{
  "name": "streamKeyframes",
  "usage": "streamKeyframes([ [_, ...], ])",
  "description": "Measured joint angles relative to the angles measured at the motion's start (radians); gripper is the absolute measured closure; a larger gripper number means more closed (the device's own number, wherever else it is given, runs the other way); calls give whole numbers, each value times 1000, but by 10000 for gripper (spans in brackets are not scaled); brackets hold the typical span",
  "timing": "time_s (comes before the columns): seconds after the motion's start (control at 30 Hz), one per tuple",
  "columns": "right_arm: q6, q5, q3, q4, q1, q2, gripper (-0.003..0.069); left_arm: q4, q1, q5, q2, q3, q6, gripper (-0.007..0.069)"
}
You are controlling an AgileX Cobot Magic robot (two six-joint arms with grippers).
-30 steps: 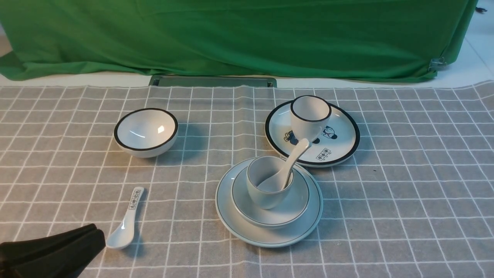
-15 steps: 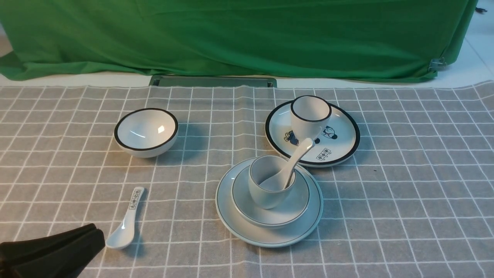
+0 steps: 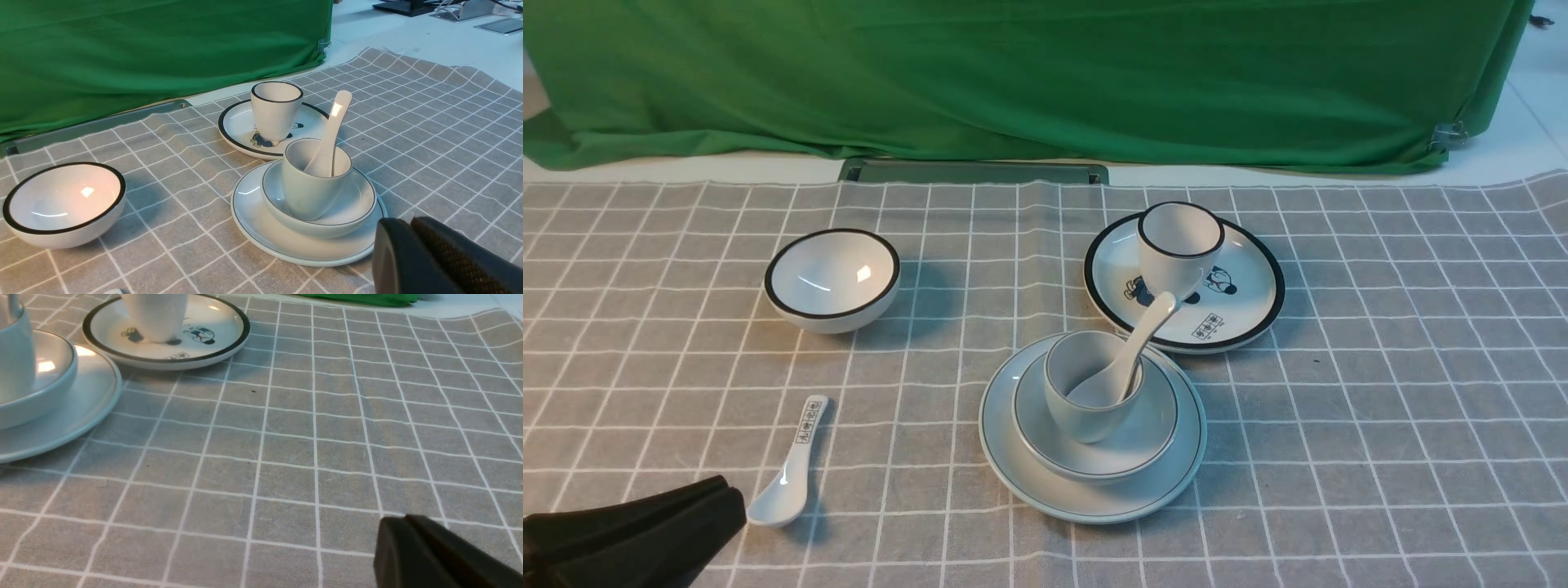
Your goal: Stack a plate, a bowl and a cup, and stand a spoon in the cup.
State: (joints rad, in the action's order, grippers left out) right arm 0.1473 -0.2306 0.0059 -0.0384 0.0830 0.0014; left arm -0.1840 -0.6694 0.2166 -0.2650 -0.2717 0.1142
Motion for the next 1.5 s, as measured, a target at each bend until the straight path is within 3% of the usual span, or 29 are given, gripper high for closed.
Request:
streamKeyframes([
  [0.3,0,0,0,0,0,0,597,-1,0,0,0,0,0,612],
  [0.47,0,1,0,0,0,0,592,-97,9,-1,6,8,0,612],
  [0.63,0,2,0,0,0,0,590,-85,183,12,95,11,-6,612],
  [0.77,0,3,0,0,0,0,589,6,418,16,232,44,-64,612],
  [0.97,0,4,0,0,0,0,575,121,646,-41,265,137,-87,612],
  [1.2,0,4,0,0,0,0,571,184,722,-90,265,207,-90,612],
  [1.33,0,4,0,0,0,0,569,294,723,-163,265,270,-127,612],
  [1.37,0,4,0,0,0,0,569,383,723,-193,265,276,-202,612],
  [1.5,0,4,0,0,0,0,568,492,723,-146,265,278,-369,612],
])
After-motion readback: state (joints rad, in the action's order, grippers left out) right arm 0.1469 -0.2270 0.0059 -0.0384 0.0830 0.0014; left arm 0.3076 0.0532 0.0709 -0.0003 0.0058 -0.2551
